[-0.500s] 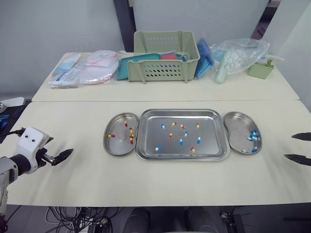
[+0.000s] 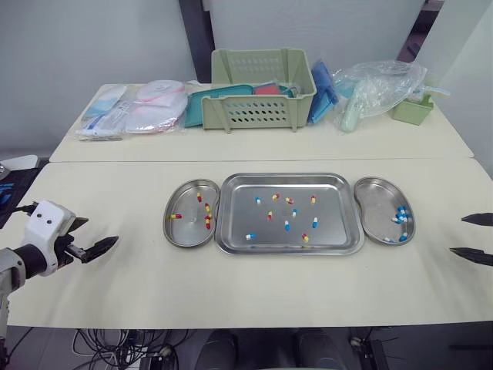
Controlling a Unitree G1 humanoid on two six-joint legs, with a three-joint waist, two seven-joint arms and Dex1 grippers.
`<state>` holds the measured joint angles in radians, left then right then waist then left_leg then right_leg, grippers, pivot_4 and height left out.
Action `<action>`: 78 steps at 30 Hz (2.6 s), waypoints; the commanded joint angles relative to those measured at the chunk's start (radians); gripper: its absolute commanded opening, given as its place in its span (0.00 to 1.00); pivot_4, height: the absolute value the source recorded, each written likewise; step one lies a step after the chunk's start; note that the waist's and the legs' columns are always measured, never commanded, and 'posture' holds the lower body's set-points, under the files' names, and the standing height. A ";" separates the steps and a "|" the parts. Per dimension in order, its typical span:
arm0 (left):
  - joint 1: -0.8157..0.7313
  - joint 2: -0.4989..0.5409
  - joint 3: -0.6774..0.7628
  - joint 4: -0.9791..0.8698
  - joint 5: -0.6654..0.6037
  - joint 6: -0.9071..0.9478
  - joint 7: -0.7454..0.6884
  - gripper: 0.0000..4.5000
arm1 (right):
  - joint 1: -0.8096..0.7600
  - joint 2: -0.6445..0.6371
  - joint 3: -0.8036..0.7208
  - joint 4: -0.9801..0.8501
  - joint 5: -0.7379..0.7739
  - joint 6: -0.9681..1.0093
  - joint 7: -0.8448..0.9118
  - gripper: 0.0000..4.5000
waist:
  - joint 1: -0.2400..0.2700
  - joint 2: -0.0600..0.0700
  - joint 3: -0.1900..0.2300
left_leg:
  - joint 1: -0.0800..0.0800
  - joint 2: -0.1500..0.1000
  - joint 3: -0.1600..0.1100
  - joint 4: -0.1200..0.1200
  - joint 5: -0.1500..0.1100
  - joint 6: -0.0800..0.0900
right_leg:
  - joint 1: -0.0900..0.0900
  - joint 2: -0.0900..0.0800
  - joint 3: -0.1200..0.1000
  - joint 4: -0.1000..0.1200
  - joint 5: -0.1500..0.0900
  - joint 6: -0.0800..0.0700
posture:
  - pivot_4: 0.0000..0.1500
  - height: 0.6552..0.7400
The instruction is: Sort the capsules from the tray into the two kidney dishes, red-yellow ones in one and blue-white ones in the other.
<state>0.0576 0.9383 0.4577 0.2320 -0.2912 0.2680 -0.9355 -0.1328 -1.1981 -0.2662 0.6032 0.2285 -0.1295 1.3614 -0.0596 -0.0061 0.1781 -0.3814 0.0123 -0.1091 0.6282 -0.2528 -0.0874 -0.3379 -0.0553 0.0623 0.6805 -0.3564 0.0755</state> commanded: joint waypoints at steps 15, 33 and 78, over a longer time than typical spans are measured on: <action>0.076 0.006 0.060 -0.019 -0.055 -0.002 -0.049 1.00 | 0.034 -0.008 -0.063 -0.048 0.041 0.058 -0.018 1.00 | 0.001 0.000 0.000 | 0.000 0.000 0.000 0.000 0.000 0.000 | 0.000 0.000 0.000 0.000 0.000 0.000 | 1.00 1.00; 0.408 -0.294 0.113 -0.528 -0.279 -0.034 -0.118 1.00 | 0.209 0.016 -0.175 -0.062 0.042 0.020 -0.062 1.00 | 0.004 -0.002 0.001 | 0.000 0.000 0.002 0.001 -0.001 0.000 | 0.001 0.000 0.002 -0.001 0.000 0.001 | 1.00 1.00; 0.325 -0.479 -0.350 -0.484 -0.131 -0.475 -0.095 1.00 | -0.349 0.438 0.603 -0.939 0.035 0.621 -0.271 0.80 | 0.020 -0.013 0.007 | 0.000 0.001 0.000 0.002 -0.001 0.000 | 0.000 0.001 0.001 -0.001 0.001 0.002 | 1.00 1.00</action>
<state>0.3809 0.4524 0.1111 -0.2378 -0.4207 -0.1884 -1.0333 -0.4448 -0.7768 0.3015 -0.3509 0.2935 0.4874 1.0953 -0.0392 -0.0193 0.1847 -0.3821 0.0127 -0.1099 0.6297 -0.2533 -0.0870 -0.3375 -0.0545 0.0626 0.6792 -0.3551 0.0774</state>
